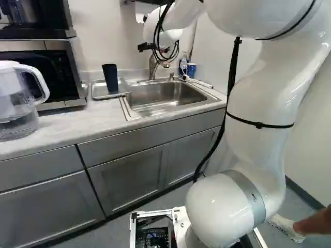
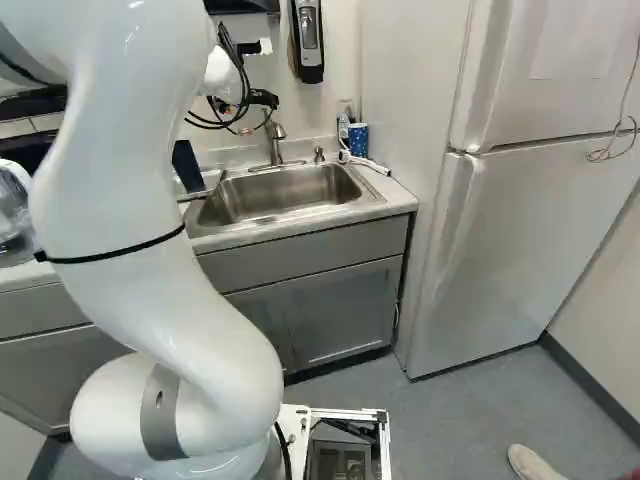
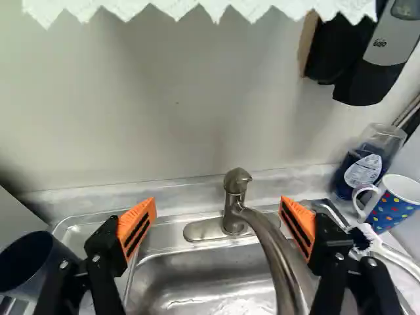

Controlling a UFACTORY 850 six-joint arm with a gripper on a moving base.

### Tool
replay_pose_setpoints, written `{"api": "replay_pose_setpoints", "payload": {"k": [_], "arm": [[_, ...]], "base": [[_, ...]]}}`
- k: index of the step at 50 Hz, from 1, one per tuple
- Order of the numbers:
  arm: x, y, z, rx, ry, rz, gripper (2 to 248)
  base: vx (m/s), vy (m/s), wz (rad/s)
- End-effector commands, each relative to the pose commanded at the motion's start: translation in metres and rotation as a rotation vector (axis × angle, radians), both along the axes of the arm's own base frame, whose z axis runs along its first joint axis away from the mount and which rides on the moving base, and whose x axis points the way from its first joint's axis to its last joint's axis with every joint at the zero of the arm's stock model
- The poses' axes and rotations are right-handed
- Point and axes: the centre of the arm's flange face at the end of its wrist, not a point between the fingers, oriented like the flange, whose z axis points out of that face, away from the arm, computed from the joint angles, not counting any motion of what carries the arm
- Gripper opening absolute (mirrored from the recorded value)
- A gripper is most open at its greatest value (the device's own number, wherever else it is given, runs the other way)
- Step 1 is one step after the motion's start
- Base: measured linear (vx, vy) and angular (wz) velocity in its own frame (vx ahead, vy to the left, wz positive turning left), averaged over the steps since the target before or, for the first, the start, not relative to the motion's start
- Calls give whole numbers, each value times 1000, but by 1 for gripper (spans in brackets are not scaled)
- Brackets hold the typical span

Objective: Rinse the cup and place it in the tray

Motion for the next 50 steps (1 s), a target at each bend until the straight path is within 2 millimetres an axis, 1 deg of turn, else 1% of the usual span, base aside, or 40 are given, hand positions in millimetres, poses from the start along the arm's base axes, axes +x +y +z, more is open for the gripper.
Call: {"api": "replay_pose_setpoints", "payload": {"k": [27,50], "arm": [[-49,-33,-1,-7,38,-40,247],[-94,-60,-12,-27,171,-76,247]], "base": [[0,0,0],[0,0,0]]}}
